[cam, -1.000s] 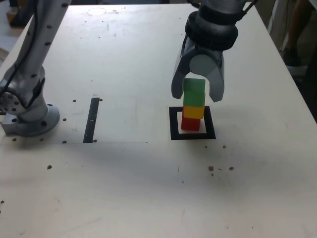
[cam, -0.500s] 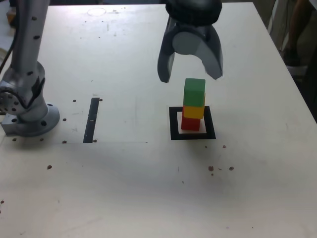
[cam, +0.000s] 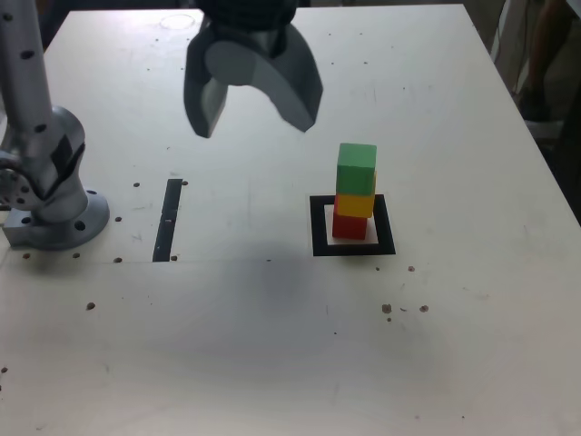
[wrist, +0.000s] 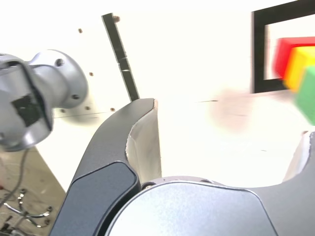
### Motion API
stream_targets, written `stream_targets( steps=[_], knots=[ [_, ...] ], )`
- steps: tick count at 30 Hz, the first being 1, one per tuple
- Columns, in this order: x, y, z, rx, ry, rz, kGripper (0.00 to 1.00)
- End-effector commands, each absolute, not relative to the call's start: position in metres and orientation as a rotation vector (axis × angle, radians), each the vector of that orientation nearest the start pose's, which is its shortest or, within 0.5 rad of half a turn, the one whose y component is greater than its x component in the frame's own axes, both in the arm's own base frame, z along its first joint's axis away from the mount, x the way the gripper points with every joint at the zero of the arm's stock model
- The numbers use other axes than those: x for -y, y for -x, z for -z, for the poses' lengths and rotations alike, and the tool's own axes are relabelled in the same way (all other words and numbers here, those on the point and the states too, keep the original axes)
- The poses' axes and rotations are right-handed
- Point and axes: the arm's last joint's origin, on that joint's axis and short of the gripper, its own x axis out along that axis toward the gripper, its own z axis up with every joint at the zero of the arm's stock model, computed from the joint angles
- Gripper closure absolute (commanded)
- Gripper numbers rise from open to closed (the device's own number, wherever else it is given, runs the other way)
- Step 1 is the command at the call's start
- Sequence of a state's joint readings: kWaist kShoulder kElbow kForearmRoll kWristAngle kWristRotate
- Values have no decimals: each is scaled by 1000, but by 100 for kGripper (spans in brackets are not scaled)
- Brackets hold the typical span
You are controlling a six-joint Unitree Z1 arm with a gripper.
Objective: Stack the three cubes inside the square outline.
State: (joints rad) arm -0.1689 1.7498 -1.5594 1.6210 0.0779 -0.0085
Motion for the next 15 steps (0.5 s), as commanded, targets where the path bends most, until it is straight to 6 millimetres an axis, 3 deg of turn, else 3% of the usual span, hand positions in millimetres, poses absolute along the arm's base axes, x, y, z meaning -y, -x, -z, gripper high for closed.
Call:
stream_targets(
  steps=[1, 10, 15],
  knots=[
    [42, -245, -343, -1834, -227, 51, 1],
    [27, -190, -325, -1922, -243, 7, 1],
    [17, -172, -313, -1918, -249, 51, 1]
  ],
)
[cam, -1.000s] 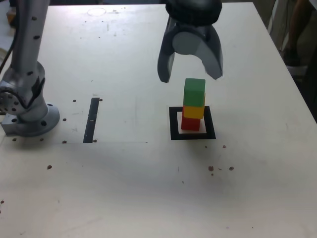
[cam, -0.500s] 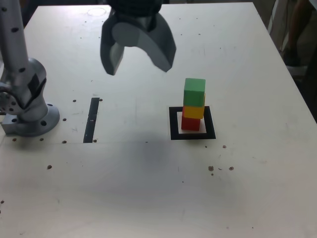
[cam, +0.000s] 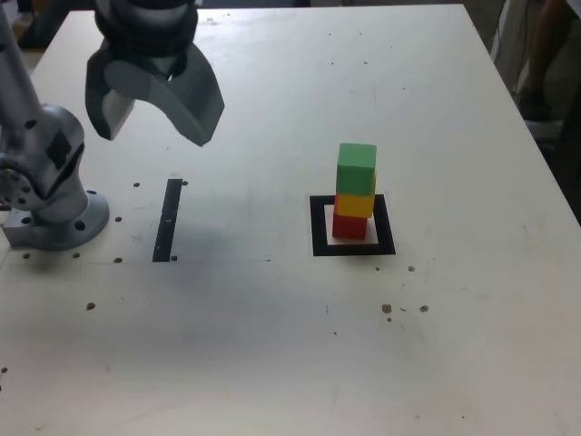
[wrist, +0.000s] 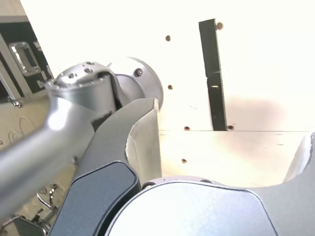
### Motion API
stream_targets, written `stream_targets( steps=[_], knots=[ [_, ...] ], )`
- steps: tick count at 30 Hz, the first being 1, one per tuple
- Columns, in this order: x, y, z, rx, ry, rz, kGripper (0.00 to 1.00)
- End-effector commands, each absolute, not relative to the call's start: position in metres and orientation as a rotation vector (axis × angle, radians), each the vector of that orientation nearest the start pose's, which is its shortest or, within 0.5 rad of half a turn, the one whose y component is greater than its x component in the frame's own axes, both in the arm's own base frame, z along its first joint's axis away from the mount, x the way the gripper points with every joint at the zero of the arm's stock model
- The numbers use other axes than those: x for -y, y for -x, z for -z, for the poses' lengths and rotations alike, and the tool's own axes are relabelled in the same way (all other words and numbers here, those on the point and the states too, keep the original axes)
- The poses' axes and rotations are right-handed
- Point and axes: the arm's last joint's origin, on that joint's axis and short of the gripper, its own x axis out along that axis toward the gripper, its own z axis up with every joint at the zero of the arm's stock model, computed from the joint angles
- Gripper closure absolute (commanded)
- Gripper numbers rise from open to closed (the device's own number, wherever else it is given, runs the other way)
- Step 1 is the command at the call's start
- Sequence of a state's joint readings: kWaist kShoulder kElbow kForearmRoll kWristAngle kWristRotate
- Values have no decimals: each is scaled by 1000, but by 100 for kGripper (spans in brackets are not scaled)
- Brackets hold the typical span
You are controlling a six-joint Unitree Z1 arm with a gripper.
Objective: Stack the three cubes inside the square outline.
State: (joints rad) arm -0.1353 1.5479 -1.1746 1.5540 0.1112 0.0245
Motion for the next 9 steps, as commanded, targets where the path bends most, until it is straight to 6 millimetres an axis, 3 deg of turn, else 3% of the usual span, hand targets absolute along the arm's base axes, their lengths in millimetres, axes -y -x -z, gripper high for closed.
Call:
stream_targets(
  steps=[1, 9],
  knots=[
    [15, -169, -306, -1919, -242, 71, 1],
    [7, -164, -266, -1891, -207, 159, 1]
  ],
)
